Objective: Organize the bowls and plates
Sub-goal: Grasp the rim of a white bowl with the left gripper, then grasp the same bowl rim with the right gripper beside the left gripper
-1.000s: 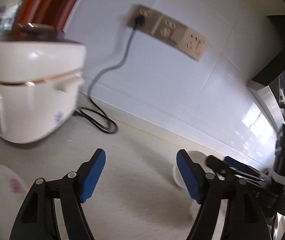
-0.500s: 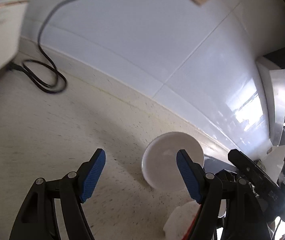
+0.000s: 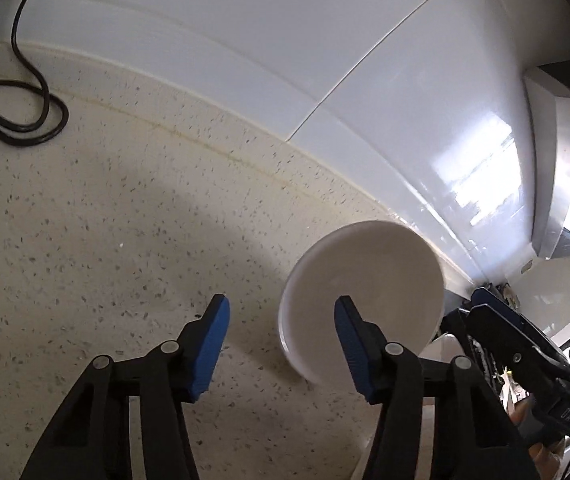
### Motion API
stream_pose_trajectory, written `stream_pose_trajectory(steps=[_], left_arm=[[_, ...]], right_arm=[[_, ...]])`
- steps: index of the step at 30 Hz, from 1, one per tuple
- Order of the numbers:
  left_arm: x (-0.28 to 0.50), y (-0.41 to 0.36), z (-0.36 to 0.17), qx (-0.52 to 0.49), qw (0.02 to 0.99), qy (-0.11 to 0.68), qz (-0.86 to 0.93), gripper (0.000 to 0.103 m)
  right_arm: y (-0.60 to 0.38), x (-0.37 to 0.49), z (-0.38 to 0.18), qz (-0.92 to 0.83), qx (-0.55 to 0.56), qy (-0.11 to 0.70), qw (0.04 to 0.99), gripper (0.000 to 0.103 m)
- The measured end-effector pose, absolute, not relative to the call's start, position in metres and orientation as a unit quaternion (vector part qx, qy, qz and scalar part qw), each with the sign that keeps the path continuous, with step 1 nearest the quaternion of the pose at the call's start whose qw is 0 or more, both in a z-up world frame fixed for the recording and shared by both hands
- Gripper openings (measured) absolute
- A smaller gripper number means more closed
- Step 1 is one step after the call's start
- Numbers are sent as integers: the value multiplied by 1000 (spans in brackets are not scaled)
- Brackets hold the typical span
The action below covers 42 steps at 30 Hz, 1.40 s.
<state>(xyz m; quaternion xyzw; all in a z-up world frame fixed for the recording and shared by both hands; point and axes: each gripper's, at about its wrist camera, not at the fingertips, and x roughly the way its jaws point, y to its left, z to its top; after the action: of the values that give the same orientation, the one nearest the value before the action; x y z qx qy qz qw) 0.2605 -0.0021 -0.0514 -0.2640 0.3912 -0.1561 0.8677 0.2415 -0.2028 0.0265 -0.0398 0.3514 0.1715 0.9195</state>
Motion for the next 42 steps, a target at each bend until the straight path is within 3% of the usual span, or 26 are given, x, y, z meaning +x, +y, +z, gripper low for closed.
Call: stream_pose_trajectory(steps=[8,12,14,18,26,42], left_arm=[[271,-14,-57,-249,867,402,-158,54],[276,-18,-59,-241,866,409,-160,51],[279,-22,-61,-238,865,412,-160,47],[278,-27,-59,-220,869,415,-155,43],[284,-35,-63,-203,866,429,-157,15],[270,-28,-46,-208,877,399,-169,11]], right_arm=[[-199,246,13,182,-46,378,907,63],[-201,248,9,181,-43,386,903,57],[-204,248,8,181,-40,391,902,46],[-201,255,1,184,-35,402,896,41],[-201,258,-6,194,-29,412,890,22],[-205,258,-5,188,-23,408,893,21]])
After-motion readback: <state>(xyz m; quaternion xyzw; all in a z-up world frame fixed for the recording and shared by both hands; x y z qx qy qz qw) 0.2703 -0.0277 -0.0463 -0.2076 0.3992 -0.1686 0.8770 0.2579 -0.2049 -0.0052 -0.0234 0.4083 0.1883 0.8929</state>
